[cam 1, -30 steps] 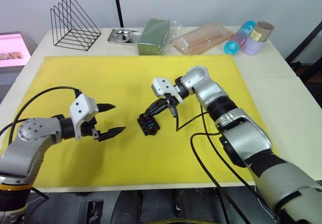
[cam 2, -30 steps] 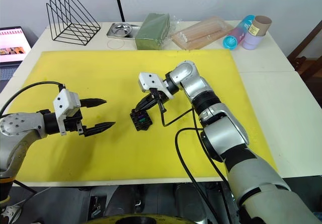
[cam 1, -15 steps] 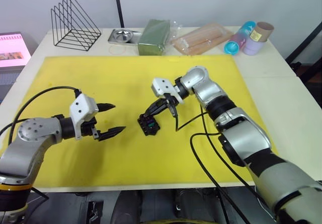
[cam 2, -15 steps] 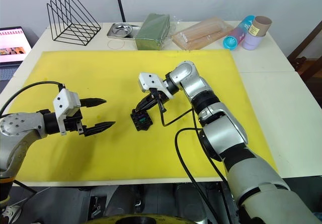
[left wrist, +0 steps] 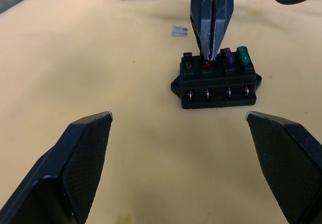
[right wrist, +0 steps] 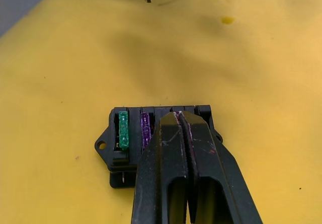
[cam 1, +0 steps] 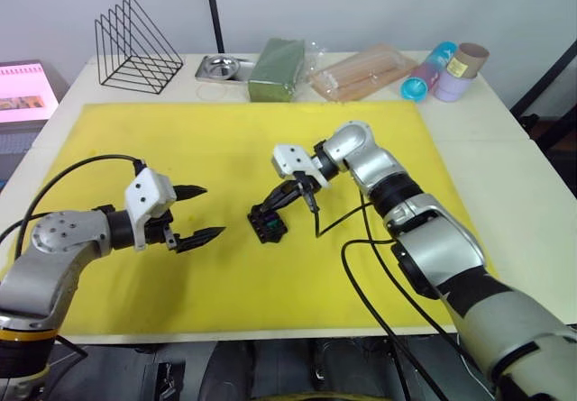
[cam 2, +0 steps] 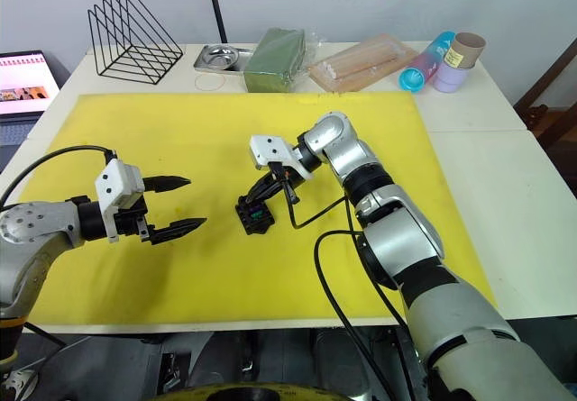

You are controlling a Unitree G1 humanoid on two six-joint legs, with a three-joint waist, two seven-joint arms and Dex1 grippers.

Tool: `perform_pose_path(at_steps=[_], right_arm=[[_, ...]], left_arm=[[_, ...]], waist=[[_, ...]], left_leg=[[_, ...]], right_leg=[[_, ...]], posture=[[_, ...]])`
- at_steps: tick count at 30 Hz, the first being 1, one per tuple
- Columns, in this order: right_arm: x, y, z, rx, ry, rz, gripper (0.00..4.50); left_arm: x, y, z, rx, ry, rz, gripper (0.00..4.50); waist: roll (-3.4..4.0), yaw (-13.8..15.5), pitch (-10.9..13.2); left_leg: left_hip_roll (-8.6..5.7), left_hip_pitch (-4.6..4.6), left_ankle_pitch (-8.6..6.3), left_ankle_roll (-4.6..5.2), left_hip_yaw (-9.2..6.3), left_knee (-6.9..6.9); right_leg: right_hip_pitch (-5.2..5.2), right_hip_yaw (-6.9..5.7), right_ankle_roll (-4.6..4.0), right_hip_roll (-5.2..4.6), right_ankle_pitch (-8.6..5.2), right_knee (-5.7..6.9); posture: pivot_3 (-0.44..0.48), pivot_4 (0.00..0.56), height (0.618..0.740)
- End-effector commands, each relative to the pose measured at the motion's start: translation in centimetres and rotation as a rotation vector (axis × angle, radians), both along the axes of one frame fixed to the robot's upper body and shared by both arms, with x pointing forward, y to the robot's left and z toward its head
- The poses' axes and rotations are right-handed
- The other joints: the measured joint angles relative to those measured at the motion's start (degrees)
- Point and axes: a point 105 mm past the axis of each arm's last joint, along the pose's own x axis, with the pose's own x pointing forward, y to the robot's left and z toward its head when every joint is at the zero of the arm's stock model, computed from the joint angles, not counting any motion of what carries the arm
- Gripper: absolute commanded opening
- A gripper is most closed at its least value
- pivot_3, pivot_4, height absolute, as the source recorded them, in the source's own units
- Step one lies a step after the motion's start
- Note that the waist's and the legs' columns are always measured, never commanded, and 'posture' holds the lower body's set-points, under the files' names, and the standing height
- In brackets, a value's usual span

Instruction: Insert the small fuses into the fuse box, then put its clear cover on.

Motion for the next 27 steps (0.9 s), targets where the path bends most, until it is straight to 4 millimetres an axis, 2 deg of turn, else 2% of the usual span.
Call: perform_pose_path(at_steps=[1, 5, 13, 17, 21, 24, 27], right_arm=[[-0.2, -0.2, -0.8, -0.031, 0.06, -0.018, 0.03], [-0.2, 0.0, 0.6, 0.016, 0.059, -0.014, 0.03], [-1.1, -0.2, 5.7, 0.159, 0.075, 0.001, 0.03], [-1.2, -1.6, 7.2, 0.186, 0.042, -0.014, 0.03], [-1.0, -4.2, 7.3, 0.167, -0.041, -0.068, 0.03], [-0.9, -6.5, 7.0, 0.143, -0.079, -0.129, 0.58], [-0.7, -8.8, 7.1, 0.13, -0.108, -0.209, 1.6]], left_arm=[[0.0, -0.2, 0.8, 0.001, -0.042, -0.012, 4.5], [-0.1, -0.2, 0.8, 0.0, -0.043, -0.015, 4.5], [-0.3, -0.4, 1.4, -0.004, -0.052, -0.034, 4.5], [-0.5, -0.3, 2.0, 0.003, -0.057, -0.037, 4.5], [-0.9, 0.4, 2.5, 0.022, -0.035, -0.019, 4.5], [-1.6, 1.1, 2.7, 0.039, 0.006, -0.01, 4.5], [-2.4, 1.6, 3.0, 0.05, 0.034, -0.009, 4.5]], waist=[[0.0, -0.03, 0.0], [0.01, -0.09, 0.0], [0.02, -0.09, 0.02], [0.02, -0.08, 0.02], [0.01, -0.06, 0.02], [0.01, 0.0, 0.02], [0.03, -0.03, 0.05]], left_leg=[[0.0, 0.0, 0.0, 0.0, 0.0, -0.01], [0.01, -0.02, 0.0, 0.0, 0.0, -0.04], [0.02, -0.18, 0.0, 0.0, 0.01, -0.21], [0.04, -0.19, 0.0, 0.0, 0.01, -0.33], [0.03, -0.22, 0.0, 0.0, 0.02, -0.4], [0.03, -0.23, 0.0, 0.0, 0.02, -0.46], [0.03, -0.25, 0.0, 0.0, 0.06, -0.48]], right_leg=[[-0.01, 0.0, 0.0, 0.0, 0.0, 0.0], [-0.05, 0.0, 0.0, 0.0, 0.0, -0.01], [-0.24, 0.01, 0.01, -0.04, 0.01, -0.13], [-0.26, 0.01, 0.01, -0.03, 0.01, -0.25], [-0.26, 0.0, 0.01, -0.05, 0.01, -0.39], [-0.24, 0.0, 0.01, -0.08, 0.01, -0.51], [-0.26, 0.01, 0.01, -0.11, 0.01, -0.54]], posture=[[0.0, 0.15, 0.74], [0.0, 0.15, 0.74], [0.0, 0.15, 0.74], [0.0, 0.15, 0.74], [0.0, 0.15, 0.74], [0.0, 0.15, 0.74], [0.0, 0.15, 0.74]])
